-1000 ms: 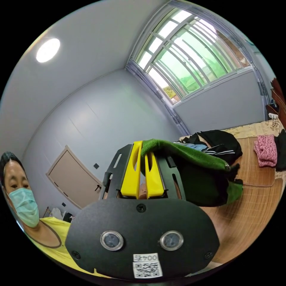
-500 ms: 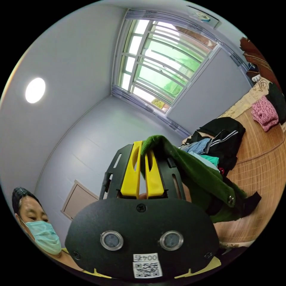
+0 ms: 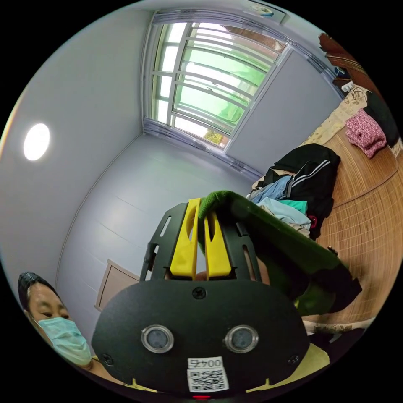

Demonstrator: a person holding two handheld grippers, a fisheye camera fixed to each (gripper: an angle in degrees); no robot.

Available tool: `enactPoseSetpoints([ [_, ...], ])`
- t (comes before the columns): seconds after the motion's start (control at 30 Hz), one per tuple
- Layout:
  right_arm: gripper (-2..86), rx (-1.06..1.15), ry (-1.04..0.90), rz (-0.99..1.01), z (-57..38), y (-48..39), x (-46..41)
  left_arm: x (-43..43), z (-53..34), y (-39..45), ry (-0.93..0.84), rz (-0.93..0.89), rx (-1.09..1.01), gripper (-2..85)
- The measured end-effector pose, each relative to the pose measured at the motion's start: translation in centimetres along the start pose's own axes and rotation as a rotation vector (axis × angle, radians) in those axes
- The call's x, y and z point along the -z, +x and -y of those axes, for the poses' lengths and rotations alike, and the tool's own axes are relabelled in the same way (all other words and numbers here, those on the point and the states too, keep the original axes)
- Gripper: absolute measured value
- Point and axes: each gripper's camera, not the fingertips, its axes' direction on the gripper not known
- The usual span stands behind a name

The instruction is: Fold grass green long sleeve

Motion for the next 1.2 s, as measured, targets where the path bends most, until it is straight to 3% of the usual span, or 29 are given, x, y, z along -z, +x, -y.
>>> enactPoseSetpoints([
  [0.2, -0.7, 0.013, -0.031, -0.085, 2.1, 2.6, 3.7, -0.1, -0.7, -6.0, -0.063, -0.095, 0.145, 0.8],
  [0.4, -0.6, 0.013, -0.182, -0.204, 3.6, 9.3, 9.4, 4.5, 0.0, -17.1, 0.023, -0.432, 0.483, -0.1],
  [0.63, 2.4, -0.188, -0.465, 0.017, -0.2, 18.9, 12.6, 7.2, 7.1, -20.6, 0.056, -0.606, 0.373, -0.3],
  [0.87, 10.1, -0.379, -0.346, 0.512, -6.2, 26.0, 17.6, 5.8, 10.2, -22.6, -0.008, -0.794, 0.482, -0.3],
  [1.0, 13.1, -0.249, -0.309, 0.425, -9.4, 25.4, 20.5, 5.7, 10.1, -23.4, -0.047, -0.815, 0.494, -0.3],
  [1.1, 17.0, 0.027, -0.233, 0.188, -11.8, 22.1, 22.9, 6.1, 10.1, -23.7, -0.099, -0.787, 0.461, -0.3],
  [1.2, 16.9, 0.246, -0.365, 0.001, -14.2, 19.2, 22.5, 6.6, 10.2, -23.4, -0.158, -0.773, 0.41, -0.3],
])
